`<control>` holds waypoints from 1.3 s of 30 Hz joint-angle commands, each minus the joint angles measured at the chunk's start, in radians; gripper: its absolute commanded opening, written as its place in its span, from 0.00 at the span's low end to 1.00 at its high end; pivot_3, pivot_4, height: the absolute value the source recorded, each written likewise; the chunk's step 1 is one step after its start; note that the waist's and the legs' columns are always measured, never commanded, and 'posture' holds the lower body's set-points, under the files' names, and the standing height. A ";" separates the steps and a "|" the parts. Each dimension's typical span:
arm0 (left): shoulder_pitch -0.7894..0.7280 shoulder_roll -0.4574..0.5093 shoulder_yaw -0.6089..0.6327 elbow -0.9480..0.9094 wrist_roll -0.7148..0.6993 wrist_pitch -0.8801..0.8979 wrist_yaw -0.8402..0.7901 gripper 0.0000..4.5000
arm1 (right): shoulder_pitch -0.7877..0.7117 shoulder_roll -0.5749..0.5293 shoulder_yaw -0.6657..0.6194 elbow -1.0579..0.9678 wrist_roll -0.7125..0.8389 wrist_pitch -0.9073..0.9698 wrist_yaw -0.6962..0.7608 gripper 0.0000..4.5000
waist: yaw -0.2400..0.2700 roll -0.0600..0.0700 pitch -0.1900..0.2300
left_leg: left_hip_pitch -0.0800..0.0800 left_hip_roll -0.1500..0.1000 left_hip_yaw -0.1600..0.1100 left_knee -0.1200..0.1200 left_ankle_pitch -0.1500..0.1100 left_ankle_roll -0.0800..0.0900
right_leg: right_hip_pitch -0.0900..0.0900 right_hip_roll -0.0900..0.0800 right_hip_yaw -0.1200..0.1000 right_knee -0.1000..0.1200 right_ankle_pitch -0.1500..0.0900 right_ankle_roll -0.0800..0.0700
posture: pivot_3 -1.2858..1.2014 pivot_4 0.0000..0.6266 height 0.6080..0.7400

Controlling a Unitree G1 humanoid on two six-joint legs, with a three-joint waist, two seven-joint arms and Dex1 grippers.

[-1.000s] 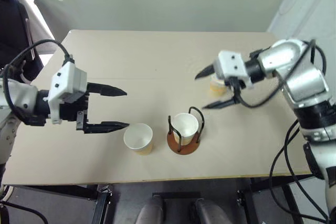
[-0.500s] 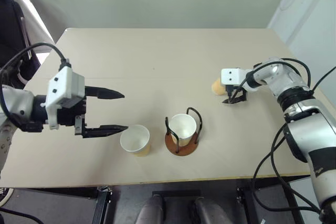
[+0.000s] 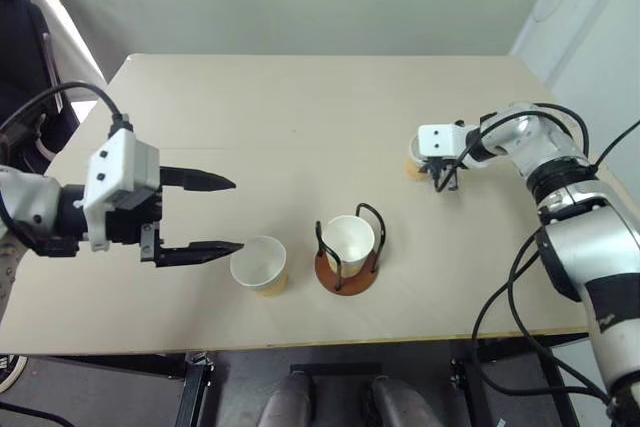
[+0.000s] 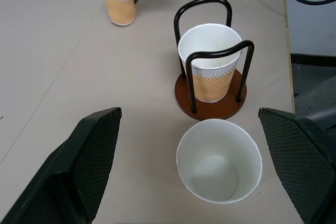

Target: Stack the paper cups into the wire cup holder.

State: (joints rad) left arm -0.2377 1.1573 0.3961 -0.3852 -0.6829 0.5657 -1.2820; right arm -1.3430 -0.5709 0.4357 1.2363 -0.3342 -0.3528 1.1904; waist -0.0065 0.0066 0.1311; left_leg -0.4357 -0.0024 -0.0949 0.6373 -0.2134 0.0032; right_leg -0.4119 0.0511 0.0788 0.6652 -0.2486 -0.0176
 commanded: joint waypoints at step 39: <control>-0.025 0.027 -0.013 -0.020 -0.013 0.002 -0.013 1.00 | 0.300 -0.146 -0.042 -1.393 0.612 0.711 0.422 0.01 | -0.011 -0.005 -0.001 | 0.012 0.004 0.000 -0.005 0.006 -0.005 | 0.009 0.005 0.000 0.003 -0.003 -0.007 | 0.52 0.24 1.00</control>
State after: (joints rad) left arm -0.2596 1.1670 0.3400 -0.3865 -0.6871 0.5675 -1.3015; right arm -1.0335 -0.7132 0.3926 -0.1432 0.2791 0.3721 1.5999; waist -0.0178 0.0015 0.1296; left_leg -0.4233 0.0018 -0.0952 0.6322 -0.2074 -0.0016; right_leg -0.4028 0.0560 0.0783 0.6680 -0.2512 -0.0247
